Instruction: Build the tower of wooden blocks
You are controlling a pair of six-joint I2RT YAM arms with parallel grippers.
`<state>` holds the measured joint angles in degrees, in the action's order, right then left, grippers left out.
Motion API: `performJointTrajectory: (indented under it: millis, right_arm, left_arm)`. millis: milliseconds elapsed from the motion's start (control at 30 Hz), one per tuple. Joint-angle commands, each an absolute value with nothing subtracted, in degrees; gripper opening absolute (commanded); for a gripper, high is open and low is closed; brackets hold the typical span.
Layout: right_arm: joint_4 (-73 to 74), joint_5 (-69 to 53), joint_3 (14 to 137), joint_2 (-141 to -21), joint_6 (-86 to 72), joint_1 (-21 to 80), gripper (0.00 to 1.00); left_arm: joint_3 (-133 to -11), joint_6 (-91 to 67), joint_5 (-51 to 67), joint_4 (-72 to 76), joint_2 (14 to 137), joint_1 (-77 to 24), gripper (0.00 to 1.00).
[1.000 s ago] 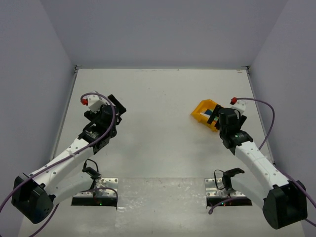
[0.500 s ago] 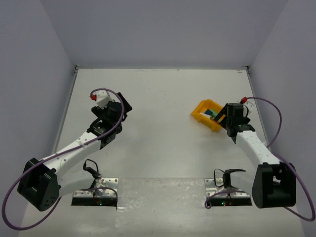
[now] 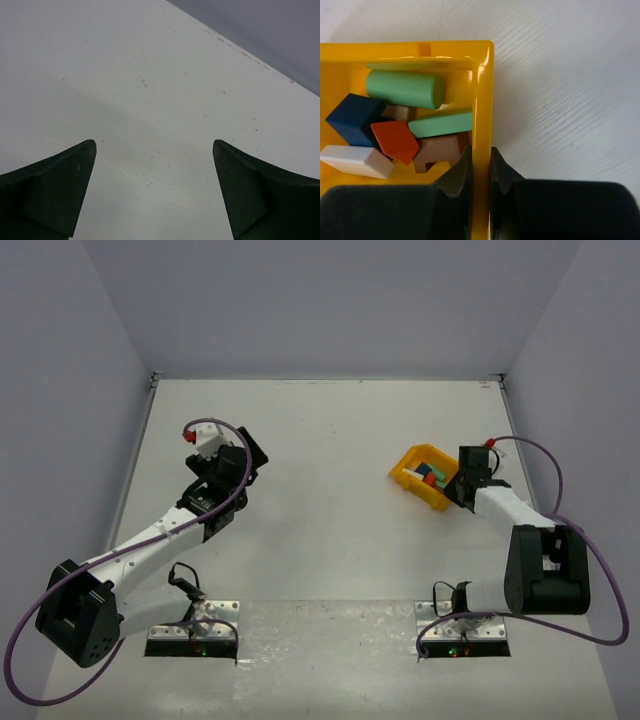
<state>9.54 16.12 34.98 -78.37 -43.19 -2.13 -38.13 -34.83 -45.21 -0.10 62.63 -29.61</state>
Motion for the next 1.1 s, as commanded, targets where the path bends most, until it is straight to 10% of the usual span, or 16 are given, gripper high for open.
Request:
performJointTrajectory:
  millis: [0,1067]
  right_arm:
    - [8.3,15.8,37.8,-77.7,-40.2,-2.3,0.05]
    - [-10.4,62.8,49.9,-84.6,23.4,33.6,0.00]
  left_arm:
    - [-39.6,-34.4,-44.9,1.8,61.7,-29.6,1.00]
    - [-39.5,-33.9,-37.5,1.9,60.6,-29.7,1.00]
